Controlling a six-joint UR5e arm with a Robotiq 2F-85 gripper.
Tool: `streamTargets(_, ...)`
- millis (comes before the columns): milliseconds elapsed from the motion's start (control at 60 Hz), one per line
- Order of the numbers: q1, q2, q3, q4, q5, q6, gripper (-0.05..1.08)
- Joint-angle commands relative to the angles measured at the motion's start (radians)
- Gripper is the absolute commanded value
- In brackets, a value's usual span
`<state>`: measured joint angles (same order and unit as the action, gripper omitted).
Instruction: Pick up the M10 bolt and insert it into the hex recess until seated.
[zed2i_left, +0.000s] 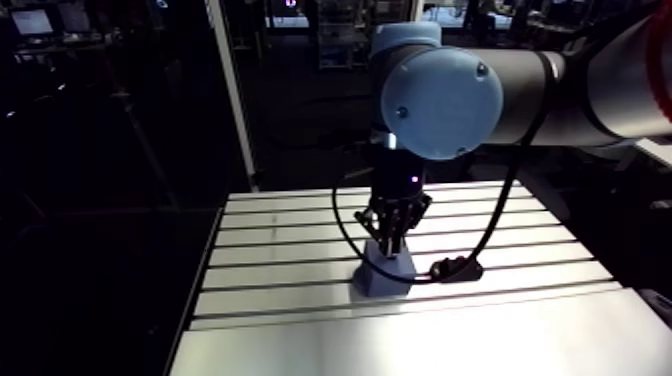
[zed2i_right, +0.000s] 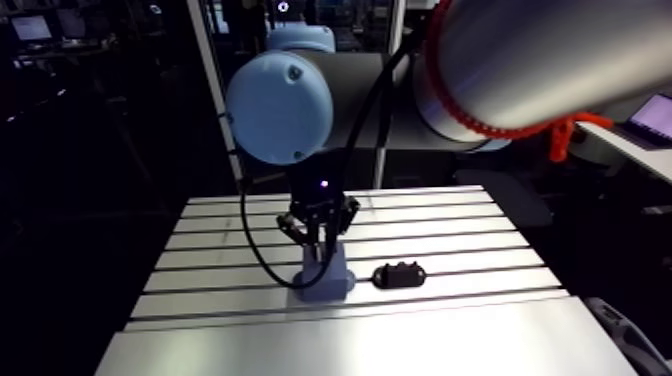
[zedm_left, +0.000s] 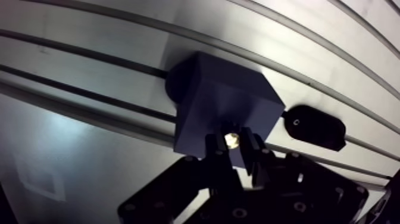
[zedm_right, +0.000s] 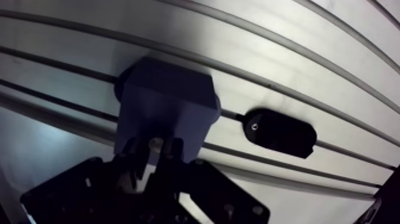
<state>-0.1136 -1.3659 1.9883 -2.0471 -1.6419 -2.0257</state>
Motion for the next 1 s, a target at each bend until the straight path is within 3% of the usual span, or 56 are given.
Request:
streamTargets(17, 0.000, -0.002, -0.001, 0.000, -0.002, -0.074, 0.80)
streamTargets(833, 0.003, 0.002, 0.001, -0.005, -0.006, -0.106, 0.80)
streamTargets(933, 0.003, 0.002, 0.001, -0.003, -0.005, -0.106, 0.76)
streamTargets(1000, 0.003, 0.002, 0.002, -0.002, -0.005, -0.106, 0.67)
